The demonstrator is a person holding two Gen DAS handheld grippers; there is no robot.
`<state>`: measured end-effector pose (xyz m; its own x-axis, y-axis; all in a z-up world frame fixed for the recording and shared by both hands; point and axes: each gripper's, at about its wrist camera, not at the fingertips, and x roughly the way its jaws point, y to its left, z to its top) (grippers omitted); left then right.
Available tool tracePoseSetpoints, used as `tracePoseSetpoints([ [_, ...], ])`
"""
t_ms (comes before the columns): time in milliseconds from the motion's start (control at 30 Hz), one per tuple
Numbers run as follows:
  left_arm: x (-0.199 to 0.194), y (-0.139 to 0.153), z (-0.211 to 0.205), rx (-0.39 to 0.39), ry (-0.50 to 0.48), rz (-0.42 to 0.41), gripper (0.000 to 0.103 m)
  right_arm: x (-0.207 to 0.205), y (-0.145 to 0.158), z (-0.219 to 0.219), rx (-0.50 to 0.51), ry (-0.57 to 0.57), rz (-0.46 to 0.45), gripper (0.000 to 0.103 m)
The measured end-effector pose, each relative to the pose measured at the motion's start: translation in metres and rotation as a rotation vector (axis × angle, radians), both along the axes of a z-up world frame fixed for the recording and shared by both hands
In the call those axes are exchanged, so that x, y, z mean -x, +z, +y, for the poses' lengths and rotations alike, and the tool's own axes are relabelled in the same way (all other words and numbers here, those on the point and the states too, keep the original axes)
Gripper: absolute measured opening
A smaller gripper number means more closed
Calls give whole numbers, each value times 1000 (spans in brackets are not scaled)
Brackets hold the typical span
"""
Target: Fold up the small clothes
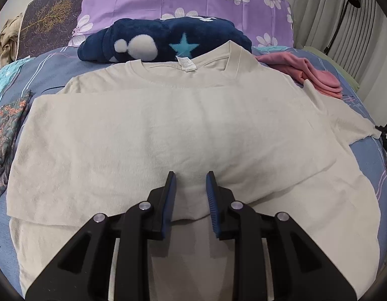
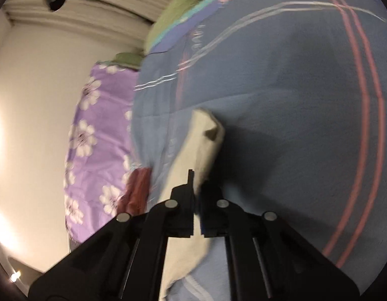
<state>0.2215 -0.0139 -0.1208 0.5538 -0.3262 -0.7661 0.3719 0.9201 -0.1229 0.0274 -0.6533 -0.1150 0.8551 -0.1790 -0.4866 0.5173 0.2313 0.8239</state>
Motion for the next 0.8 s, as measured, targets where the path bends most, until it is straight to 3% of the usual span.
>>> tracePoseSetpoints([
  [167, 0, -1, 1, 10, 2, 3, 27, -53, 47, 63, 74, 232, -132, 4],
  [267, 0, 0, 2, 17, 3, 3, 27, -110, 84, 160, 160, 521, -229, 4],
  [367, 0, 0, 4, 31, 4, 7, 27, -148, 98, 253, 223, 761, -269, 4],
  [433, -1, 0, 5, 42, 5, 10, 27, -169, 87, 328, 265, 947, -251, 4],
  [533, -1, 0, 7, 60, 4, 16, 27, -182, 51, 397, 339, 1101, -127, 4],
  [633, -3, 0, 11, 95, 1, 30, 27, -189, 11, 425, 366, 1169, 17, 4],
  [800, -6, 9, 19, 227, -17, 96, 39, -176, -13, 433, 396, 1182, 79, 4],
])
